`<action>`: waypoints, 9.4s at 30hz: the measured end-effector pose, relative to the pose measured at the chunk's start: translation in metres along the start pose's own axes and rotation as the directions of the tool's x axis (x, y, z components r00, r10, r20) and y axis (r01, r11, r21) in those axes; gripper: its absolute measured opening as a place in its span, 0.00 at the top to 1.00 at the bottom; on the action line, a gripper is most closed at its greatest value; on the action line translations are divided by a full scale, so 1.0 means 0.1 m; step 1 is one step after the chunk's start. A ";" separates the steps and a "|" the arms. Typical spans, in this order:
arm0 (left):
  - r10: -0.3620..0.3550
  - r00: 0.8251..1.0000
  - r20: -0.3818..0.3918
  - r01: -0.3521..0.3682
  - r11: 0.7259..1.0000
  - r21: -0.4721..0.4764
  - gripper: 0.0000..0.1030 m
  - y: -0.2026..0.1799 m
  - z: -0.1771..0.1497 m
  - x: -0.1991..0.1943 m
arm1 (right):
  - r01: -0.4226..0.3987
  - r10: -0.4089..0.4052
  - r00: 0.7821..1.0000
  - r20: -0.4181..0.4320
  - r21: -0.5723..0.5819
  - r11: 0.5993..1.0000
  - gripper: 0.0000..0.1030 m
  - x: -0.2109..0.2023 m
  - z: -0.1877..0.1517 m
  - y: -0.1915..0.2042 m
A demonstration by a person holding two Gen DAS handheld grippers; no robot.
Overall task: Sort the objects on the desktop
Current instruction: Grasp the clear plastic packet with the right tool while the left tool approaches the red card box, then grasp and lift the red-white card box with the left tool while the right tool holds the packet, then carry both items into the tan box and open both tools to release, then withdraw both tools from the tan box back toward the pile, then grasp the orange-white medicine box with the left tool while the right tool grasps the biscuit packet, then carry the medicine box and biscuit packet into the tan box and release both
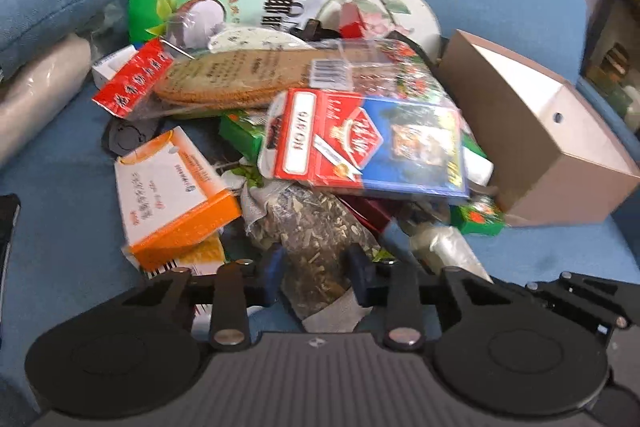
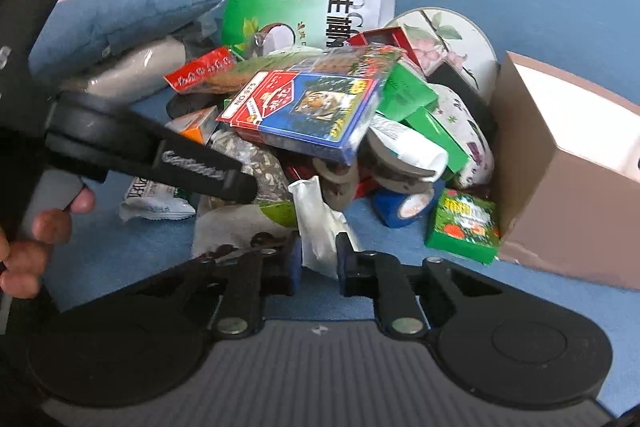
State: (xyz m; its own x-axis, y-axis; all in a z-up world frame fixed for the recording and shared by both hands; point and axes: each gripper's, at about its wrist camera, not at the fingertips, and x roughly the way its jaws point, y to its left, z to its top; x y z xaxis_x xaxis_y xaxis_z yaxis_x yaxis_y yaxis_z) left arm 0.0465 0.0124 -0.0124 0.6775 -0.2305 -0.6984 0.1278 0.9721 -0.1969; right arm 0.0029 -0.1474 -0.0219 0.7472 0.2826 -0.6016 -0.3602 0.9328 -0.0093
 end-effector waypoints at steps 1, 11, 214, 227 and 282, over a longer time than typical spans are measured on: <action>-0.011 1.000 -0.004 0.011 1.000 0.001 0.73 -0.01 -0.02 -0.02 | -0.004 0.004 1.000 0.001 0.013 1.000 0.86 -0.05 -0.01 -0.03; -0.090 0.992 -0.086 0.091 0.996 0.001 0.91 -0.12 -0.31 -0.09 | 0.007 -0.004 1.000 -0.022 0.157 0.988 0.86 -0.41 -0.20 -0.36; -0.006 0.999 0.044 0.018 0.963 -0.270 0.11 1.03 0.10 0.12 | -0.288 0.291 0.957 0.018 -0.092 0.953 0.25 0.44 0.24 0.79; -0.044 0.999 -0.005 0.041 0.964 -0.263 0.21 1.11 0.10 0.25 | -0.220 0.216 0.976 -0.039 -0.193 0.956 0.46 0.77 0.16 0.96; -0.069 0.996 -0.051 0.054 0.969 -0.241 0.78 0.93 -0.10 0.08 | -0.177 0.155 0.963 -0.220 -0.084 0.981 0.51 -0.22 -0.39 0.16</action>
State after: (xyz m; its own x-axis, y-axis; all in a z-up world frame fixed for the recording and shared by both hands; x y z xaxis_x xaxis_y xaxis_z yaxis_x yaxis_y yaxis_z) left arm 0.0568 0.1007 -0.0430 0.6292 -0.2987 -0.7175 -0.0136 0.9188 -0.3944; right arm -0.0412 -0.1476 -0.0398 0.5410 0.3675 -0.7565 -0.5324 0.8460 0.0303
